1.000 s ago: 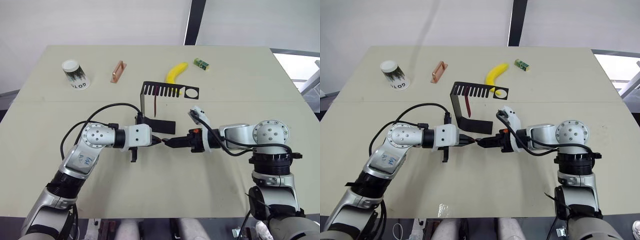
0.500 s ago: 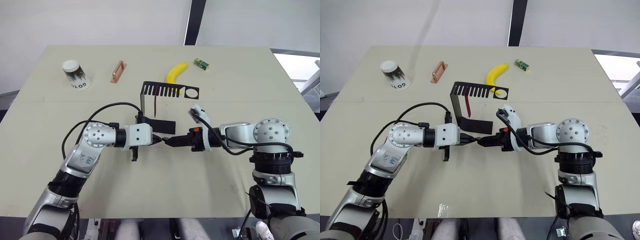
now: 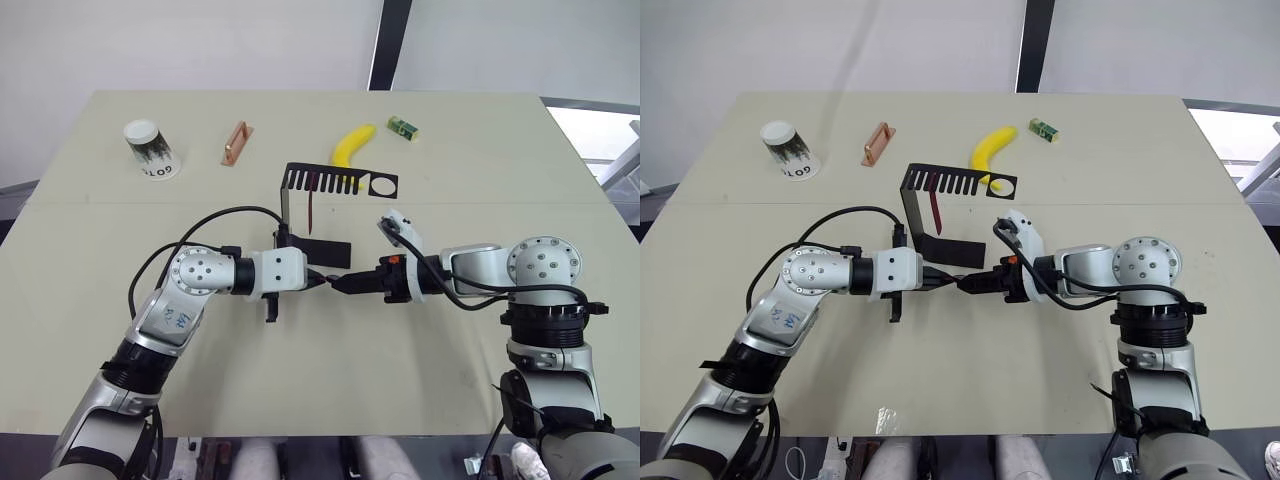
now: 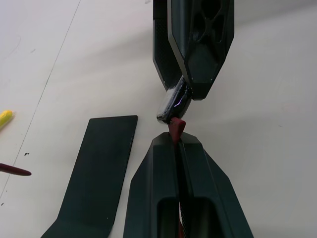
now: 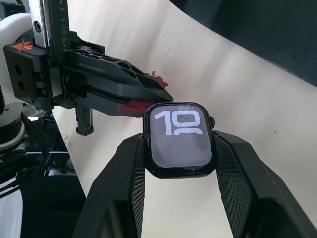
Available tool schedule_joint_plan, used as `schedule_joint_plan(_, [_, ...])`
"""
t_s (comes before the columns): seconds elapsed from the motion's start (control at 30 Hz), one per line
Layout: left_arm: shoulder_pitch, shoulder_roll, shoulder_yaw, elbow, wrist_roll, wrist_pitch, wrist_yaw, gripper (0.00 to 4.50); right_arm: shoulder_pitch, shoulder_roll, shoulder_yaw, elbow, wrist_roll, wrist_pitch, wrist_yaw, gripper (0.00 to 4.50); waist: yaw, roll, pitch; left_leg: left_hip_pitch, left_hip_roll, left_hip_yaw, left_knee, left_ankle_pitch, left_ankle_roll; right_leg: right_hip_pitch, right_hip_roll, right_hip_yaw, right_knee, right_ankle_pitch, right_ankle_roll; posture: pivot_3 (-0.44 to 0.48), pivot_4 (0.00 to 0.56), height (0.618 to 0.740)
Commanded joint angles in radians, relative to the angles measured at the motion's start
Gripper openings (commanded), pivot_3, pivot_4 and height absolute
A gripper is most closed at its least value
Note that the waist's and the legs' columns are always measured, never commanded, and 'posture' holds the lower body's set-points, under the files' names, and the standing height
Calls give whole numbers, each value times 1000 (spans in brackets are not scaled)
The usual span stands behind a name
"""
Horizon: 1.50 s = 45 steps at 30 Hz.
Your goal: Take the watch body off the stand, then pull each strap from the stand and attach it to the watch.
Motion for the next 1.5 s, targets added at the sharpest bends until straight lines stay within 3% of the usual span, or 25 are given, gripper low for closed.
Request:
schedule_joint_plan(0.03, [-31, -15, 1, -17, 1, -3, 20, 0, -31, 19, 22, -43, 35, 4, 55, 1521, 0, 0, 0, 0, 0, 0, 0, 0, 0, 0, 0, 0, 0, 0, 0, 0, 150, 740])
schedule_joint_plan(0.4, [-31, -13, 2, -14, 0, -4, 20, 0, -38, 31, 12, -47, 16, 4, 48, 1521, 0, 0, 0, 0, 0, 0, 0, 0, 0, 0, 0, 0, 0, 0, 0, 0, 150, 740])
schedule_joint_plan(0.63, [9, 28, 30, -51, -17, 1, 4, 0, -26, -38, -17, -44, -67, 3, 94, 1521, 1, 0, 0, 0, 0, 0, 0, 0, 0, 0, 0, 0, 0, 0, 0, 0, 150, 740])
schedule_joint_plan(0.9, [48, 45, 46, -78, -35, 3, 14, 0, -2, -108, -24, -28, -25, 4, 134, 1521, 1, 0, 0, 0, 0, 0, 1, 0, 0, 0, 0, 0, 0, 0, 0, 0, 150, 740])
schedule_joint_plan(1.5, [5, 7, 26, -126, -76, 35, 12, 0, 0, -78, -8, 6, -2, 4, 119, 1521, 3, 0, 0, -1, 0, 0, 2, 0, 0, 0, 0, 0, 0, 0, 0, 0, 150, 740])
